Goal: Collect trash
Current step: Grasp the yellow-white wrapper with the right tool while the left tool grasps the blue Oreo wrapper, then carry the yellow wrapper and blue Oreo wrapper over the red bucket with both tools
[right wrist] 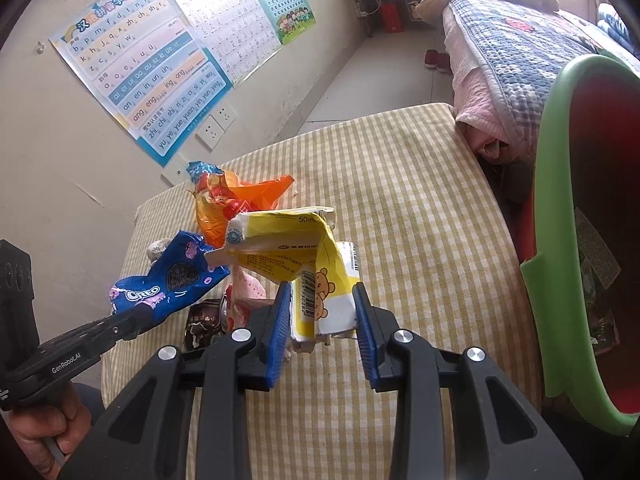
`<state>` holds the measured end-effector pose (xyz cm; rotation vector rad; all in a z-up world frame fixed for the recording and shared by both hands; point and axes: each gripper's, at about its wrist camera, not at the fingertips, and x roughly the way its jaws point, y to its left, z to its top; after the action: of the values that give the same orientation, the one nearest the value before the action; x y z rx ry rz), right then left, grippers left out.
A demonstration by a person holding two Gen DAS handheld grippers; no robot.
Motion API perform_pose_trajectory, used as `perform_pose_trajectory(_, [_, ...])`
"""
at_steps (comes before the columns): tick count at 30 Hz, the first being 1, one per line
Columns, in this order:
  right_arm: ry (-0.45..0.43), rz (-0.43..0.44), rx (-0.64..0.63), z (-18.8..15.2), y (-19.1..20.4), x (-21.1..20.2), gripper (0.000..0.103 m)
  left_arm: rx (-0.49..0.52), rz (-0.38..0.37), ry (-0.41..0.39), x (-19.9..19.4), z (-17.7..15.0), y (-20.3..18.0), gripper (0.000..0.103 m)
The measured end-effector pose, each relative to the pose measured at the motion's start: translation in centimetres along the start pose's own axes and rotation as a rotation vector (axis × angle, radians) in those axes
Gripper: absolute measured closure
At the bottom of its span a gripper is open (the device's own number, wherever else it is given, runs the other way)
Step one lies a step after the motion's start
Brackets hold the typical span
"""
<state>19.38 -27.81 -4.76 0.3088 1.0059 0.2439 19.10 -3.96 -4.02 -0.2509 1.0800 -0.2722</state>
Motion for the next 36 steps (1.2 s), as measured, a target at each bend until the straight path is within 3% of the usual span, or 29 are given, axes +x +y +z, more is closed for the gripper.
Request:
perform_pose_trajectory(15, [-0.108,0.004,0.026,-1.5,0.0,-7.2,0.073,0.042,-0.031,-0.078,-4.3,-0.2,-3.0,0.096])
perform_pose_trajectory(36, [-0.242,-0.109,0.113,-2.1,-6.4,-14.8,0.073,0.21,-0.139,-0.078,-4.1,0.1,-13.9,0.096])
